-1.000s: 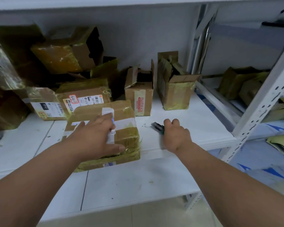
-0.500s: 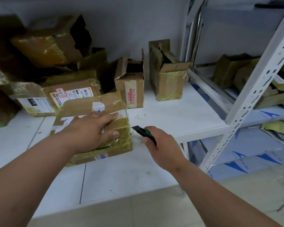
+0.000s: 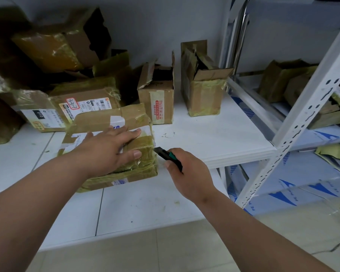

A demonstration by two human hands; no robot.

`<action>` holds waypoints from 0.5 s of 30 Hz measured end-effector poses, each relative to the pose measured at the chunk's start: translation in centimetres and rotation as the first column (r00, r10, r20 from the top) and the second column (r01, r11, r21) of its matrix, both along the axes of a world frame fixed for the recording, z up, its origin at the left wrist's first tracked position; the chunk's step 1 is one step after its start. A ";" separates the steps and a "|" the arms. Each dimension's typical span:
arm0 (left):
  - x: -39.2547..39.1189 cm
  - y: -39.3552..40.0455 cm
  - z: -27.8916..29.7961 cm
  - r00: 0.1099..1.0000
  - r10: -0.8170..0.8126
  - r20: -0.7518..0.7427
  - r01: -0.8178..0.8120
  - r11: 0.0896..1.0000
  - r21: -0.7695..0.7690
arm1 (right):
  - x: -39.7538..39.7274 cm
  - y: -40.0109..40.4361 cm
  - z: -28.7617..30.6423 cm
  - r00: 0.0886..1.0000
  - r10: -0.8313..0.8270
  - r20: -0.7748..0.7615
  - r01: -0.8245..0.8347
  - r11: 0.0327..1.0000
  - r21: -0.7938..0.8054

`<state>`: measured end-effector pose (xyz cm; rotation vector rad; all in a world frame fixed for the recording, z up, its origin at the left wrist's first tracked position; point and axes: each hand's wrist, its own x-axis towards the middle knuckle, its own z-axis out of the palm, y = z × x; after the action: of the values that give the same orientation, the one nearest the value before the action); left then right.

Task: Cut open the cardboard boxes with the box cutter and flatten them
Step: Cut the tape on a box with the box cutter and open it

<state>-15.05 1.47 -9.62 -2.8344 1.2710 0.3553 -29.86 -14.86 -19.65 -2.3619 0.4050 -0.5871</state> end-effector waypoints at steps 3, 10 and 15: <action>0.2 0.0 0.0 1.000 -0.001 0.006 0.001 1.000 0.011 | 0.3 0.0 0.0 1.000 0.004 -0.017 -0.004 1.000 0.004; 0.1 -0.2 -0.3 1.000 -0.011 0.015 0.011 1.000 0.016 | 0.0 0.2 -1.5 0.997 0.068 -0.035 -0.069 0.997 -0.017; 0.1 -0.1 -0.4 1.000 -0.010 0.006 0.010 1.000 0.004 | -0.5 0.3 -2.6 0.995 0.087 -0.042 -0.089 0.996 -0.032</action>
<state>-14.92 1.39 -10.04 -2.8225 1.2822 0.3489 -30.31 -14.53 -22.20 -2.4135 0.3092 -0.5098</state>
